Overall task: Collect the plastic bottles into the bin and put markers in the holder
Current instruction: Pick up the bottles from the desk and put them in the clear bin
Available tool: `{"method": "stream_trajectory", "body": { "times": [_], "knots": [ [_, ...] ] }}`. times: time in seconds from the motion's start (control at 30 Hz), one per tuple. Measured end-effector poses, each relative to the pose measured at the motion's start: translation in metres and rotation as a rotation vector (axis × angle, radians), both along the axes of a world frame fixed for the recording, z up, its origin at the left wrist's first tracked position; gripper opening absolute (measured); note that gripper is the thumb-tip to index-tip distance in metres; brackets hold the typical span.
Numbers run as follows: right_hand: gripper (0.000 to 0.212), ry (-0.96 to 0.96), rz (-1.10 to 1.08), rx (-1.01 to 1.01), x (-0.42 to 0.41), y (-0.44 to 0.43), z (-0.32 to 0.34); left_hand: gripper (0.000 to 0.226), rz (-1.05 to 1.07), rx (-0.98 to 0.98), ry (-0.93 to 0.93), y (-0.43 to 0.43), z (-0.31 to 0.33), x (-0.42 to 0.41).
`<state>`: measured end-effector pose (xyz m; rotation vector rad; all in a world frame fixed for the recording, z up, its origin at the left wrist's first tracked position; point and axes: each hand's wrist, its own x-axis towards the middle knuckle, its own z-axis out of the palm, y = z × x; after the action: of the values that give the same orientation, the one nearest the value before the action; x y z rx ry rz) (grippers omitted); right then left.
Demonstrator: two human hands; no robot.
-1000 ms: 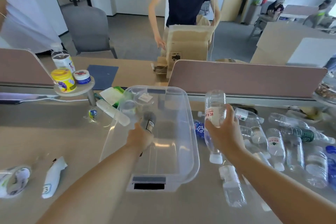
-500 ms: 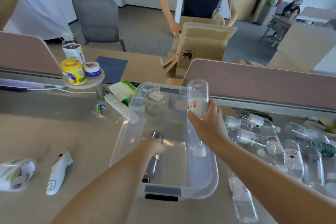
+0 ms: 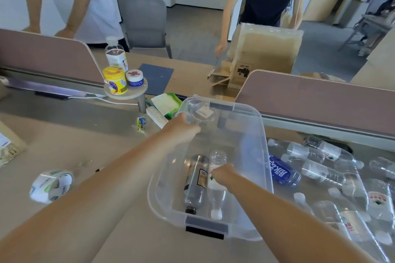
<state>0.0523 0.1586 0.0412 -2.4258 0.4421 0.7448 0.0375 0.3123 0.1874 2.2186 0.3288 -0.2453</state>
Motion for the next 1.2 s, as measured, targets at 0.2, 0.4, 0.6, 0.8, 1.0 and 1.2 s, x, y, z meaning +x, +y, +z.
{"method": "stream_trajectory", "body": {
  "times": [0.2, 0.4, 0.6, 0.8, 1.0, 1.2],
  "knots": [
    [0.04, -0.433, 0.109, 0.085, -0.009, -0.04, 0.092, 0.06, -0.093, 0.103, -0.1, -0.055, 0.015, 0.003],
    [0.037, -0.605, 0.053, -0.159, -0.059, -0.139, 0.147, 0.062, -0.314, 0.021, -0.206, -0.172, 0.036, -0.009],
    [0.038, -0.545, -0.297, -0.184, -0.111, -0.252, 0.128, 0.063, -0.496, -0.003, -0.208, -0.261, 0.013, -0.041],
    [0.039, -0.46, -0.357, -0.173, -0.123, -0.295, 0.084, 0.053, -0.45, 0.108, -0.091, -0.291, -0.047, -0.045],
    [0.037, -0.388, -0.241, -0.166, -0.149, -0.299, 0.026, 0.053, -0.308, 0.165, 0.146, -0.32, -0.117, -0.05],
    [0.042, -0.39, -0.156, -0.145, -0.15, -0.339, 0.005, 0.081, -0.106, 0.154, 0.302, -0.355, -0.172, -0.07]
  ]
}}
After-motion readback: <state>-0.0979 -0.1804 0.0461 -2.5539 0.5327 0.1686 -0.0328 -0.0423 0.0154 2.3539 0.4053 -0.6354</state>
